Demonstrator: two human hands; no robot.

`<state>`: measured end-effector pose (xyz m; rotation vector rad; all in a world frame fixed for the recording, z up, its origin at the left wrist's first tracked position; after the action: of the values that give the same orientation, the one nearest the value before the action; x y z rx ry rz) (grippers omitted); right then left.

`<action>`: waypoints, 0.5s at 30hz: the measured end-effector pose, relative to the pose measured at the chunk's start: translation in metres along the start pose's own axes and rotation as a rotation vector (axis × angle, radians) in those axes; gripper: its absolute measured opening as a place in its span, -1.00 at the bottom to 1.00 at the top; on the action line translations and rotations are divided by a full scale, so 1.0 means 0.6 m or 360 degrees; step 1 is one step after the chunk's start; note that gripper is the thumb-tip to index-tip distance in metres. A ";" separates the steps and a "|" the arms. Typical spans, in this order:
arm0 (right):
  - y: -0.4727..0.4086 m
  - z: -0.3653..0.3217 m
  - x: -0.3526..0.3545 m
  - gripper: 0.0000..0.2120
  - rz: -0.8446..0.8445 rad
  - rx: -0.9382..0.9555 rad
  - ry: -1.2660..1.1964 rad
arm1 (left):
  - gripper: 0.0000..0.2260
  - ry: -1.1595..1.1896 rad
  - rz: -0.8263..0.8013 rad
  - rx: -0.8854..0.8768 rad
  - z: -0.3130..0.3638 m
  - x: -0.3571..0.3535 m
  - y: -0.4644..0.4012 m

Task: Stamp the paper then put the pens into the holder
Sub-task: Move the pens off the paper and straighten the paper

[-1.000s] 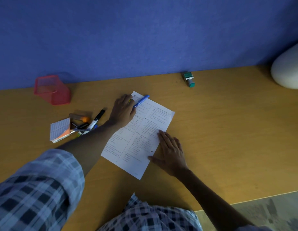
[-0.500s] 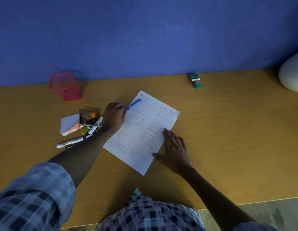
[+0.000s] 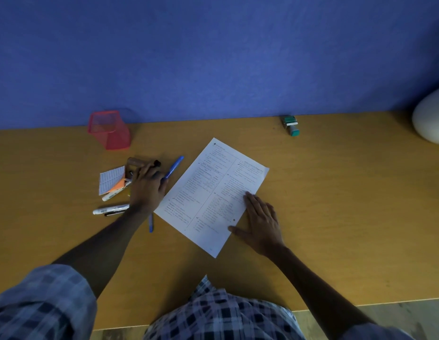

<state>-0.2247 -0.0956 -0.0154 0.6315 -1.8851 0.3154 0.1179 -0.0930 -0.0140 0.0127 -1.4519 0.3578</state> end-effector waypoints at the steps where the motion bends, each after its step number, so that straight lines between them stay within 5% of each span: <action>1: 0.000 0.000 0.000 0.00 0.0000 0.0001 -0.0003 | -0.82 -0.0008 -0.0008 0.0000 -0.005 0.002 0.005; 15: -0.001 0.006 -0.003 -0.02 -0.0001 0.0008 0.0016 | -0.70 0.0106 -0.0047 0.0127 -0.032 0.013 0.048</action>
<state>-0.2265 -0.0971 -0.0185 0.6326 -1.8751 0.3223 0.1300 -0.0599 -0.0151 0.0858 -1.3695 0.3881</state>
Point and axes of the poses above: each hand's wrist, its own y-axis away from the middle knuckle, its own x-axis out of the back of the hand, z = x × y, the point moved 1 cm from there along -y, towards the middle knuckle, and after that the axes turned 7 degrees about x, right-handed, at the moved point
